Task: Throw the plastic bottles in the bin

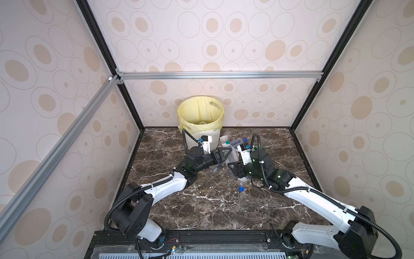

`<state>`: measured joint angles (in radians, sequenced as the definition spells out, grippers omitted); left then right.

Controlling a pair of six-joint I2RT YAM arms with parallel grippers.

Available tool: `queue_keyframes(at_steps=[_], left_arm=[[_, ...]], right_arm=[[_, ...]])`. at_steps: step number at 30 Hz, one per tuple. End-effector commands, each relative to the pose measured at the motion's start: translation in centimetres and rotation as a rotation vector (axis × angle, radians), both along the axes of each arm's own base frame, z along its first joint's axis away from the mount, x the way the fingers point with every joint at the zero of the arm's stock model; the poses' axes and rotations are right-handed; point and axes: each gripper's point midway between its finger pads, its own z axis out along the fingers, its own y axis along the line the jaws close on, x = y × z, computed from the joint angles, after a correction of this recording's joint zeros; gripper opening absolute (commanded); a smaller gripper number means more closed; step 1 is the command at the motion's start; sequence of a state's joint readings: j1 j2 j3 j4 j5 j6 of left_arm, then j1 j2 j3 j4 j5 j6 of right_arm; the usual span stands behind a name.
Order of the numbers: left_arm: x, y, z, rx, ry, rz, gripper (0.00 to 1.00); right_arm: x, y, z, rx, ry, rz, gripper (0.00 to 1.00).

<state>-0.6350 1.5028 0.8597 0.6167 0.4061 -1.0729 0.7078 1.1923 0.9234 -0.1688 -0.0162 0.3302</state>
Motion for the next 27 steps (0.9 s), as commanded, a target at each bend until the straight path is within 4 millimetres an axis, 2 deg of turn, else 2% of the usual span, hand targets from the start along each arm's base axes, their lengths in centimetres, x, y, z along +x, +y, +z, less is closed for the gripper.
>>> queue_keyframes(at_steps=[1, 6, 11, 18, 21, 27], left_arm=[[0.1, -0.3, 0.9, -0.040, -0.012, -0.014, 0.83], [0.0, -0.3, 0.8, -0.039, -0.015, -0.018, 0.76], [0.2, -0.1, 1.0, -0.015, -0.031, -0.001, 0.64], [0.7, 1.0, 1.2, 0.053, -0.059, 0.052, 0.63], [1.1, 1.9, 1.3, 0.118, -0.073, 0.103, 0.63], [1.8, 3.9, 2.7, 0.238, -0.130, 0.194, 0.63]], right_arm=[[0.0, 0.8, 0.2, 0.015, -0.022, 0.017, 0.39], [0.0, 1.1, 0.0, 0.005, -0.021, 0.027, 0.39], [-0.1, 0.9, 0.1, -0.002, -0.024, 0.025, 0.46], [-0.4, 0.4, 0.1, -0.017, -0.027, 0.017, 0.65], [-0.3, -0.2, 0.4, -0.026, -0.042, -0.002, 0.77], [0.0, -1.4, 1.6, -0.041, -0.103, -0.048, 0.93]])
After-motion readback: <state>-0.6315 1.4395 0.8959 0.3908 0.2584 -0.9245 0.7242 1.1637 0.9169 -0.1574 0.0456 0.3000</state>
